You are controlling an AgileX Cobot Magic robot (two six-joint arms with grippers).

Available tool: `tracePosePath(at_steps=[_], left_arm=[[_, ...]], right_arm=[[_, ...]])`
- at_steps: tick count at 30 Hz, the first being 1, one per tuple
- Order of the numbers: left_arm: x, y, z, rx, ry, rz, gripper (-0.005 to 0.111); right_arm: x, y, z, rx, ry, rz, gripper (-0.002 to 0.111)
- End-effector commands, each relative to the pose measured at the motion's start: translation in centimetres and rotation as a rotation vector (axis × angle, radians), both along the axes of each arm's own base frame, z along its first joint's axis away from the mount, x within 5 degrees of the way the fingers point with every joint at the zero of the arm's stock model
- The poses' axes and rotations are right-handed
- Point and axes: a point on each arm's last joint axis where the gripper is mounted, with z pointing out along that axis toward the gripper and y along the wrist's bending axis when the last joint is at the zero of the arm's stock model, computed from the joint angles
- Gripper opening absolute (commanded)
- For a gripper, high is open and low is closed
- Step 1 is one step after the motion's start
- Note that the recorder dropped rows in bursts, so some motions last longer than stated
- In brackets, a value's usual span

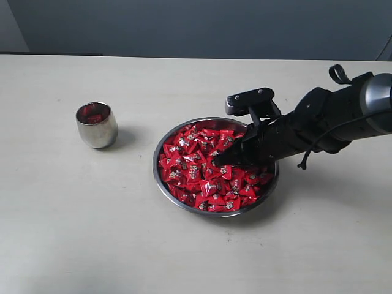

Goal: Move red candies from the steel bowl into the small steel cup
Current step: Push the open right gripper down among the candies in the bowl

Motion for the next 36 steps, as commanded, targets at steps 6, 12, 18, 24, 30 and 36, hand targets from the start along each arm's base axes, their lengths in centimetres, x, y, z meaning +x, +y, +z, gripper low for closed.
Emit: tracePosePath(at_steps=[6, 12, 18, 24, 30, 36], left_arm=[[0.0, 0.0, -0.1, -0.004, -0.003, 0.001, 0.0], [0.0, 0.0, -0.1, -0.004, -0.003, 0.001, 0.0], [0.0, 0.0, -0.1, -0.004, -0.003, 0.001, 0.0], [0.0, 0.0, -0.1, -0.004, -0.003, 0.001, 0.0], [0.0, 0.0, -0.1, -0.004, -0.003, 0.001, 0.0], [0.0, 0.0, -0.1, -0.004, -0.003, 0.001, 0.0]], right_arm=[[0.7, 0.6, 0.8, 0.029, -0.008, 0.005, 0.029], [0.7, 0.6, 0.5, 0.014, -0.005, 0.022, 0.029], [0.7, 0.5, -1.2, -0.017, 0.028, 0.026, 0.029], [0.6, 0.5, -1.7, -0.024, 0.043, 0.028, 0.029], [0.5, 1.0, -1.4, -0.003, 0.083, 0.052, 0.029], [0.6, 1.1, -1.5, -0.002, 0.089, 0.055, 0.03]])
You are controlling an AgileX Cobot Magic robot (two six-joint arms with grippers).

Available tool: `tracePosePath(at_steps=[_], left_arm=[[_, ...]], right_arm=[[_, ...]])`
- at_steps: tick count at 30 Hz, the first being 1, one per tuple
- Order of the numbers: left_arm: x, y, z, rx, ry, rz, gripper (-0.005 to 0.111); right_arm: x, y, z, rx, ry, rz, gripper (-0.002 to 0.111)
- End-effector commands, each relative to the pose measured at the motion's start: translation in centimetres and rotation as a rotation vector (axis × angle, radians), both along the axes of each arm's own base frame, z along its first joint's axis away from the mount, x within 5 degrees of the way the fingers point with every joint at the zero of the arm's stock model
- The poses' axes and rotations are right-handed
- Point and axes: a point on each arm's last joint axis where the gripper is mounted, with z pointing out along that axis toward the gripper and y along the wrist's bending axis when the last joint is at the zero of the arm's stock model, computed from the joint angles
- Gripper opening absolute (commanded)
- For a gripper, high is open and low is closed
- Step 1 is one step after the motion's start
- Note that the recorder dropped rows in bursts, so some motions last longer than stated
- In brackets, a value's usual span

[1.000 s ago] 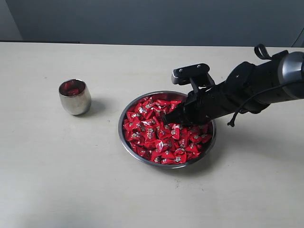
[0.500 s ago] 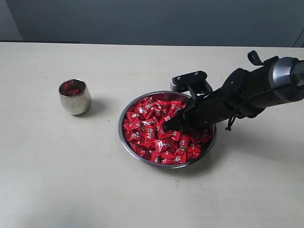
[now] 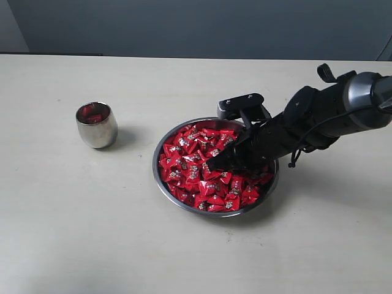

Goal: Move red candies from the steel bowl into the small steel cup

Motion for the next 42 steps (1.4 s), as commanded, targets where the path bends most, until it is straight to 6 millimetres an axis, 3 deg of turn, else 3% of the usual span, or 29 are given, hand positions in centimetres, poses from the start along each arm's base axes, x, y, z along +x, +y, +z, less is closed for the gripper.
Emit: tracePosePath(at_steps=[1, 5, 9, 12, 16, 21, 42], left_arm=[[0.0, 0.0, -0.1, -0.004, -0.003, 0.001, 0.0], [0.0, 0.0, -0.1, -0.004, -0.003, 0.001, 0.0], [0.0, 0.0, -0.1, -0.004, -0.003, 0.001, 0.0], [0.0, 0.0, -0.1, -0.004, -0.003, 0.001, 0.0], [0.0, 0.0, -0.1, -0.004, -0.003, 0.001, 0.0], [0.0, 0.0, -0.1, -0.004, -0.003, 0.001, 0.0], [0.0, 0.0, -0.1, -0.004, -0.003, 0.001, 0.0]], right_arm=[[0.2, 0.1, -0.6, -0.005, 0.024, 0.011, 0.031], [0.4, 0.4, -1.8, -0.016, 0.056, 0.013, 0.035], [0.4, 0.5, -2.7, -0.027, 0.078, 0.011, 0.031], [0.5, 0.5, -2.7, -0.027, 0.074, 0.009, 0.024], [0.6, 0.4, -2.7, -0.029, 0.062, 0.003, 0.0], [0.6, 0.4, -2.4, -0.026, 0.052, 0.004, -0.001], [1.0, 0.4, 4.3, 0.068, -0.125, 0.009, -0.001]])
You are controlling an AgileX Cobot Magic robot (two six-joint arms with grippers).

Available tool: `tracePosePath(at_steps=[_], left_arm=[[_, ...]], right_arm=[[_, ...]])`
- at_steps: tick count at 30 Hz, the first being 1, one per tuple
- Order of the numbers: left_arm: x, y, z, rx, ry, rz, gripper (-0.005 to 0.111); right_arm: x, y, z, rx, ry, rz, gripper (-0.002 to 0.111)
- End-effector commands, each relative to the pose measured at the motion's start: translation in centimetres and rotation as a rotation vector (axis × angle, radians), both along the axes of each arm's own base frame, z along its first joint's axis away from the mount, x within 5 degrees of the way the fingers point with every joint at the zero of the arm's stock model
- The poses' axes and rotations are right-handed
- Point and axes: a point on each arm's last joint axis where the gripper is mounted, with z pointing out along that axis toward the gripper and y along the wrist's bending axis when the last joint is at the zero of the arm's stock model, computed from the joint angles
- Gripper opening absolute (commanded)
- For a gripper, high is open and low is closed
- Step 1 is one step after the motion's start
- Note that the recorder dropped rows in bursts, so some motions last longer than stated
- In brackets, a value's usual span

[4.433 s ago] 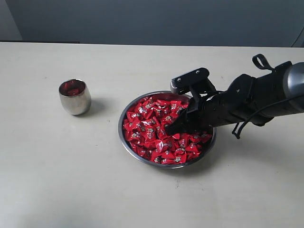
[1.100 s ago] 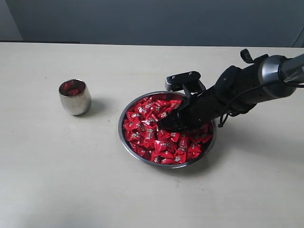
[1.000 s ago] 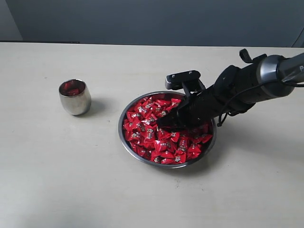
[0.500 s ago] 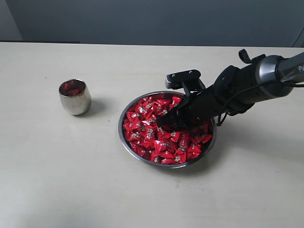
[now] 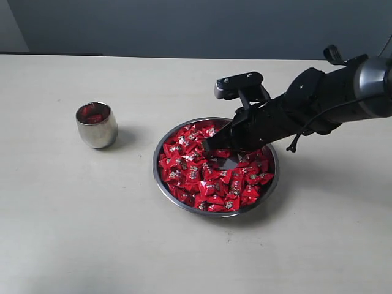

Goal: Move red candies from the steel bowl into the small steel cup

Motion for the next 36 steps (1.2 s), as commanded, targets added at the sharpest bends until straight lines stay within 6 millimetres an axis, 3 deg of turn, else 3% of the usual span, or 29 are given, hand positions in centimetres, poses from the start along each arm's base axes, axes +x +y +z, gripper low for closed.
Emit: tracePosePath(at_steps=[1, 15, 25, 36], left_arm=[[0.0, 0.0, -0.1, -0.004, -0.003, 0.001, 0.0], [0.0, 0.0, -0.1, -0.004, -0.003, 0.001, 0.0], [0.0, 0.0, -0.1, -0.004, -0.003, 0.001, 0.0], [0.0, 0.0, -0.1, -0.004, -0.003, 0.001, 0.0]], right_arm=[[0.0, -0.2, 1.1, 0.009, -0.034, 0.008, -0.001], [-0.5, -0.3, 0.7, -0.007, -0.007, 0.036, -0.001], [-0.8, -1.0, -1.8, -0.064, 0.016, 0.006, -0.001], [-0.9, -1.0, -1.9, -0.062, 0.03, 0.014, -0.001]])
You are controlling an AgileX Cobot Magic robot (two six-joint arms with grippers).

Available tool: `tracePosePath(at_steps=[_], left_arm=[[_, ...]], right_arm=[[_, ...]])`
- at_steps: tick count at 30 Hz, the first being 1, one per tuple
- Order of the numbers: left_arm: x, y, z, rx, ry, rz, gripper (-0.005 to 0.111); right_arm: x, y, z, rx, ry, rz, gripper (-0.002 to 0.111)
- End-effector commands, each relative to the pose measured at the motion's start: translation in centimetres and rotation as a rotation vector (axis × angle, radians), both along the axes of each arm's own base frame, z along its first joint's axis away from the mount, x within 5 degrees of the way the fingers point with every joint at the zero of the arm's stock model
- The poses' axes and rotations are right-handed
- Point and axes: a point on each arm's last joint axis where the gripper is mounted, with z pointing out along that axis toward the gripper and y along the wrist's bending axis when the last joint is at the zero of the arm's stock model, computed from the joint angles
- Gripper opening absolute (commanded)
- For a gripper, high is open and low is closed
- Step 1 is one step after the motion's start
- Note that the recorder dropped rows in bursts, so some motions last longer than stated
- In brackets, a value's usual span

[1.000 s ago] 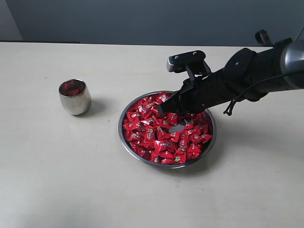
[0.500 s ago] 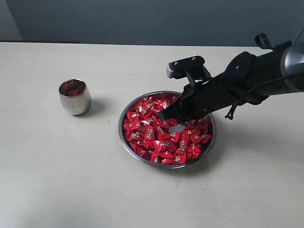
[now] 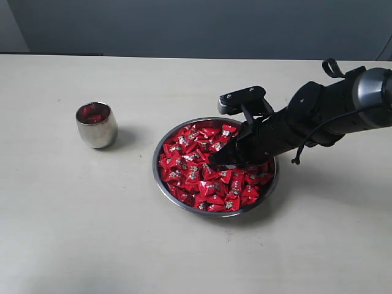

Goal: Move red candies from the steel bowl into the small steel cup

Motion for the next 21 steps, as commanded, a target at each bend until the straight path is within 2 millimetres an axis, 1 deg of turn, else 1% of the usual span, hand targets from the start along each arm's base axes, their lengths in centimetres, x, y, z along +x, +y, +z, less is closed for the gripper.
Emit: tracePosePath(at_steps=[1, 3, 4, 5, 7, 8, 9, 12, 17, 21], left_arm=[[-0.02, -0.01, -0.09, -0.004, -0.003, 0.001, 0.0], [-0.02, -0.01, -0.09, -0.004, -0.003, 0.001, 0.0], [-0.02, -0.01, -0.09, -0.004, -0.003, 0.001, 0.0], [-0.02, -0.01, -0.09, -0.004, -0.003, 0.001, 0.0], [-0.02, -0.01, -0.09, -0.004, -0.003, 0.001, 0.0], [-0.02, -0.01, -0.09, -0.004, -0.003, 0.001, 0.0], [-0.02, -0.01, -0.09, -0.004, -0.003, 0.001, 0.0], [-0.02, -0.01, -0.09, -0.004, -0.003, 0.001, 0.0], [-0.02, -0.01, -0.09, -0.004, -0.003, 0.001, 0.0], [-0.02, -0.01, -0.09, -0.004, -0.003, 0.001, 0.0]], right_arm=[[0.02, -0.12, 0.02, -0.002, 0.0, 0.002, -0.001], [-0.01, -0.11, 0.01, -0.004, 0.001, 0.009, 0.0], [-0.04, -0.1, 0.0, -0.005, 0.003, 0.012, 0.005], [-0.04, -0.1, 0.0, -0.005, 0.002, 0.014, 0.013], [0.05, -0.07, 0.07, -0.003, -0.003, 0.011, 0.032], [0.05, -0.07, 0.07, -0.003, -0.003, 0.011, 0.038], [0.05, -0.07, 0.07, -0.003, -0.003, 0.011, 0.038], [0.05, -0.07, 0.07, -0.003, -0.003, 0.011, 0.034], [0.12, -0.05, 0.12, -0.002, -0.008, 0.008, 0.033], [0.45, 0.3, 0.58, 0.011, -0.014, 0.017, 0.033]])
